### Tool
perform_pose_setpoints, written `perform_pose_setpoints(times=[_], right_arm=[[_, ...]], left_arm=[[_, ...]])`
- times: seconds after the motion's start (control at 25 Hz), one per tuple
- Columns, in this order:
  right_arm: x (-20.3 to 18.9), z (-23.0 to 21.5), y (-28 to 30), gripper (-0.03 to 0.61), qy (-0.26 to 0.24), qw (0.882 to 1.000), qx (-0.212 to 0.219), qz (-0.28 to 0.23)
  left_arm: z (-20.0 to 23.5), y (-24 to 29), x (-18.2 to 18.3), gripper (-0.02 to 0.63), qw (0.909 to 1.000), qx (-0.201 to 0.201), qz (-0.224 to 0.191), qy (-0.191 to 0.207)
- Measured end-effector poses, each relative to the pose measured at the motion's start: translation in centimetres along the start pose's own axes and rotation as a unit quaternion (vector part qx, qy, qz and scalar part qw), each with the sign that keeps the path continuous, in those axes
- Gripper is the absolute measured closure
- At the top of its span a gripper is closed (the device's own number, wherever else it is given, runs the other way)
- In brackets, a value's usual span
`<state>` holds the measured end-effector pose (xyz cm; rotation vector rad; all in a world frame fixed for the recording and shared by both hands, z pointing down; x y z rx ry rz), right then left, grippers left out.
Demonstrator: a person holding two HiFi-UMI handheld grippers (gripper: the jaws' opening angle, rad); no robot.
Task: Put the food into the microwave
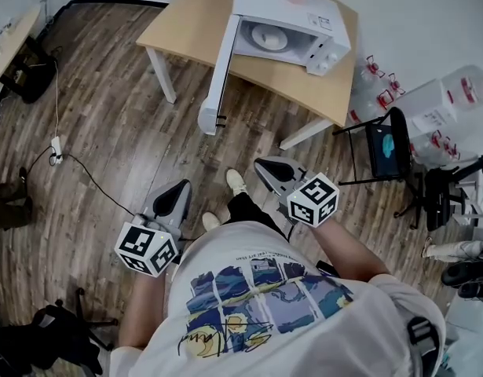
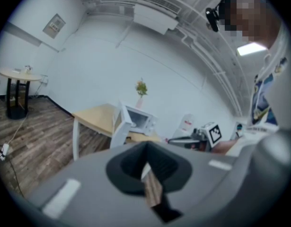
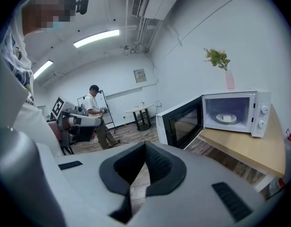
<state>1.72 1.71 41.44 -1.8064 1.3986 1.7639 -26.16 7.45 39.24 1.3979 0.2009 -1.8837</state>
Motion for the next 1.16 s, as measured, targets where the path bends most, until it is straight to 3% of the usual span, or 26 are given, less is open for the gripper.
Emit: perform_pose_setpoints(times=[0.64,1.16], right_arm=[[0.4,0.3,-0.6,0.572,-0.009,1.000,0.004,-0.005],[1.6,-5.0,0.8,0.574,-0.006,1.000,-0.001,0.001]], left_arm=[[-0.4,-0.1,-0.4,0.607,1.0000,0.003,0.001,-0.001],[0.4,4.0,1.6,0.607,0.9999,0.005,0.005,0.012]])
Point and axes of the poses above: the fingertips, and each gripper's own axes: y forward along the fingers, z to its left, x out of its top, the point moved 9 cm from there along -y, backward along the fingers, and after that the axes turned 2 degrees about z, right-handed, at the moved point
